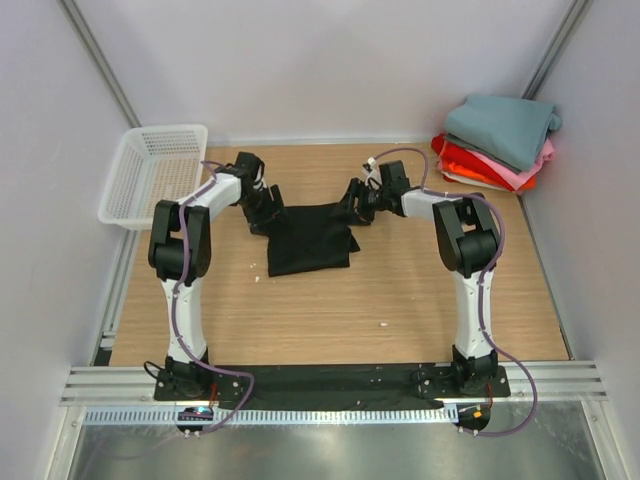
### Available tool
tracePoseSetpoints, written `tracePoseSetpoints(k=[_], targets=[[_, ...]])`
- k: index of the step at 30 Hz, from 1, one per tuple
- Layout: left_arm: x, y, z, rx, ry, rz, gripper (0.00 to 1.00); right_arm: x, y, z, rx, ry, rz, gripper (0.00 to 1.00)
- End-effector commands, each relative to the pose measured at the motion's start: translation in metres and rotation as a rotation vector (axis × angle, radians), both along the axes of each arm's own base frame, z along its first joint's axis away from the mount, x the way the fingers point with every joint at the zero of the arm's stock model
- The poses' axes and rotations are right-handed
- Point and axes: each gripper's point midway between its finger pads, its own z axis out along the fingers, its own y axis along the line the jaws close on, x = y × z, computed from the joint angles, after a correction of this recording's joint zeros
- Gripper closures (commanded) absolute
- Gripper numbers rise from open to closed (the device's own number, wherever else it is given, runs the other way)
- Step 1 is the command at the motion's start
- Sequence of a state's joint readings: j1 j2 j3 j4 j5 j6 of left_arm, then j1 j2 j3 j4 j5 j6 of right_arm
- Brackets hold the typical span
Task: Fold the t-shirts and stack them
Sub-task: Neatly place the folded tshirt to the corner
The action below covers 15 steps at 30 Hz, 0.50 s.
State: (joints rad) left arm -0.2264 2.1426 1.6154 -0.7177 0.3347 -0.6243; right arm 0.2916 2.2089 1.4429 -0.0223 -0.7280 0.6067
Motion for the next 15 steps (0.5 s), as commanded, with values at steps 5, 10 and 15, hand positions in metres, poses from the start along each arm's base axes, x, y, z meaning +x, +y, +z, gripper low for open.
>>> tracePoseSetpoints(k=[5, 10, 15], targets=[[0.003, -0.007, -0.012, -0.017, -0.007, -0.021, 0.33, -0.016, -0.005, -0.043, 0.011, 0.149, -0.052, 0.5], [0.001, -0.011, -0.016, -0.037, -0.002, -0.022, 0.33, -0.024, 0.014, -0.042, 0.031, 0.135, -0.026, 0.51], [-0.001, -0.013, -0.019, -0.045, 0.006, -0.027, 0.34, -0.025, 0.023, -0.038, 0.062, 0.117, -0.022, 0.55]])
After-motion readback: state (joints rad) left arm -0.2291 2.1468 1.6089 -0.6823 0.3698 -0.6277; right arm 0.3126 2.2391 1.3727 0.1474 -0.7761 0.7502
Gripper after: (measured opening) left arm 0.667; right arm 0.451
